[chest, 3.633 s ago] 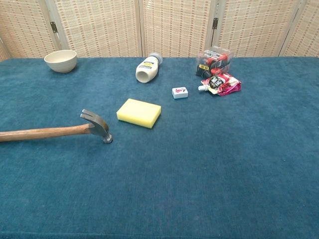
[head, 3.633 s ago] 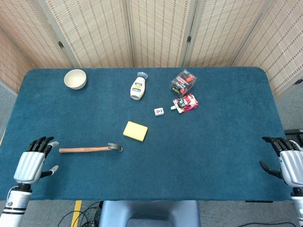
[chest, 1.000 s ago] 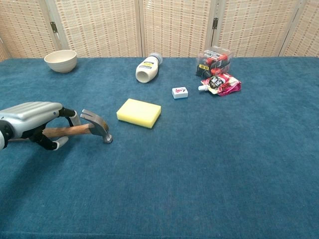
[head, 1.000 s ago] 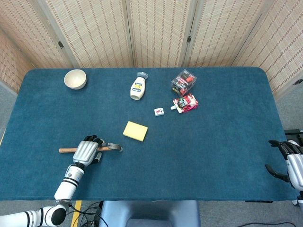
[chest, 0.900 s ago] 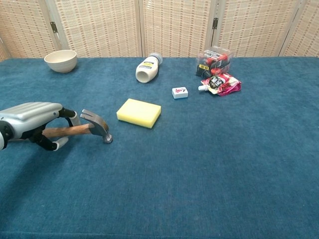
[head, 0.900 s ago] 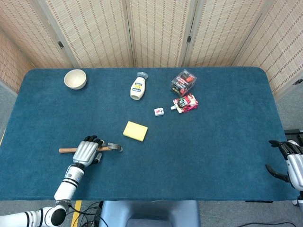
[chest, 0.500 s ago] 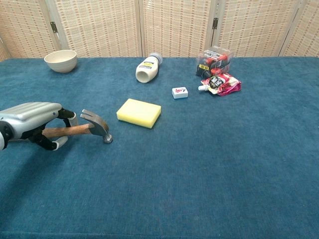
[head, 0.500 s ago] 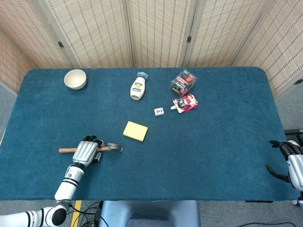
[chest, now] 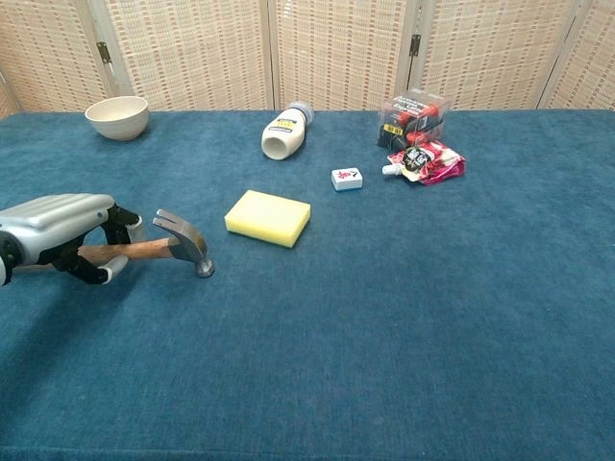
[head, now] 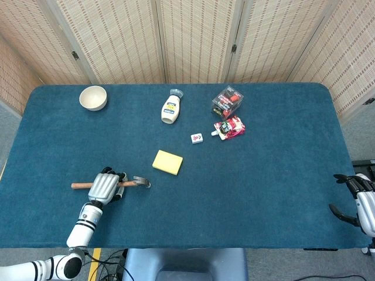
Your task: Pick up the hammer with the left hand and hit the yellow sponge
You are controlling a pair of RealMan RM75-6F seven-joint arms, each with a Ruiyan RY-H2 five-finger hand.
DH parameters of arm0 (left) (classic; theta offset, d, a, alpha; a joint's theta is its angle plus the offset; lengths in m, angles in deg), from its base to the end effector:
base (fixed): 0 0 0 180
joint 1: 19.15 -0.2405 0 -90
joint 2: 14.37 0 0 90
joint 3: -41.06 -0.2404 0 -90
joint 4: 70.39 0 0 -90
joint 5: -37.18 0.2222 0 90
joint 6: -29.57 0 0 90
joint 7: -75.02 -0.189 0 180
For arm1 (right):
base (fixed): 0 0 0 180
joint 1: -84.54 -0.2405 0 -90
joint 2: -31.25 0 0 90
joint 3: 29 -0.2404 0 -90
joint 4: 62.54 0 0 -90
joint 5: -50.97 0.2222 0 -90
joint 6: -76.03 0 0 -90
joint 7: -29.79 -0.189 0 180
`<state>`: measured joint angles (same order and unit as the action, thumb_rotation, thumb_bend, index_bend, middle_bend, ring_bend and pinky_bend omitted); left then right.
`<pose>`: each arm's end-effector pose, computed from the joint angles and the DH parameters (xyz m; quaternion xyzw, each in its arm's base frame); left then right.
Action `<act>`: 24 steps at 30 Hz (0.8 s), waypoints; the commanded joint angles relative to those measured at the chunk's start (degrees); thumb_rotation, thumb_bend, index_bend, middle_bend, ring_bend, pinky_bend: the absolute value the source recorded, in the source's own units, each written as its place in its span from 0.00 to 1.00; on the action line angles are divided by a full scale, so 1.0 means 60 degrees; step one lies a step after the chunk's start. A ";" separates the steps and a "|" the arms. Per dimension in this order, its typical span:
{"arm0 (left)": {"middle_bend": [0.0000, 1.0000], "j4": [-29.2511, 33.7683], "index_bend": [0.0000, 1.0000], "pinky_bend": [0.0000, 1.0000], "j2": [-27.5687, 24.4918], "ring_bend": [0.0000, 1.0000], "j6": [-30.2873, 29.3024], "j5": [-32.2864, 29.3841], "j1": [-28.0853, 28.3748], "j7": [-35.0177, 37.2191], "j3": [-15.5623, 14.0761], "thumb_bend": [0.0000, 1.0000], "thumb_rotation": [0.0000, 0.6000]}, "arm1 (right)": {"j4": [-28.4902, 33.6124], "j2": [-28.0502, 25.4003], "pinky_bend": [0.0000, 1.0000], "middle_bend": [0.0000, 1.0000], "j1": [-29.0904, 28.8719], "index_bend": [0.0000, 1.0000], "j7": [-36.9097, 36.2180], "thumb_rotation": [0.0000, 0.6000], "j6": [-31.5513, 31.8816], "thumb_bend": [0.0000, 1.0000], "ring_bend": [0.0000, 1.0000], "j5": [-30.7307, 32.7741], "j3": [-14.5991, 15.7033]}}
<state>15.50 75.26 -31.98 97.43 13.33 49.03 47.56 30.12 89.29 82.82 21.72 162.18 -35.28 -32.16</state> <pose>-0.1971 0.3364 -0.0445 -0.7080 -0.4178 -0.3082 0.4787 -0.3178 -0.2105 0.1780 0.5706 -0.4054 0.3956 0.5946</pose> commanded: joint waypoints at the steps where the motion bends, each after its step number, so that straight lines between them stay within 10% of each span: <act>1: 0.69 -0.0212 0.64 0.30 -0.0055 0.50 -0.0044 0.0592 -0.0052 0.0862 0.0059 0.64 1.00 | 0.0007 -0.0005 0.27 0.36 0.0003 0.24 0.0001 1.00 0.0003 0.13 0.23 -0.0002 -0.0001; 12: 0.82 -0.1172 0.76 0.81 -0.0821 0.70 0.0578 0.2736 0.0165 0.6218 0.0455 0.70 1.00 | 0.0120 -0.0055 0.27 0.37 0.0051 0.24 0.0037 1.00 0.0065 0.13 0.23 -0.0035 0.0018; 24: 0.83 -0.1477 0.77 0.84 -0.1622 0.71 0.2042 0.3817 0.1226 0.9727 0.0490 0.71 1.00 | 0.0218 -0.0078 0.27 0.37 0.0042 0.24 0.0132 1.00 -0.0027 0.13 0.23 -0.0046 0.0064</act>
<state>7.73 66.44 -21.77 118.83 18.83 105.26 50.48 31.43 88.82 83.08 22.52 162.02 -35.55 -31.78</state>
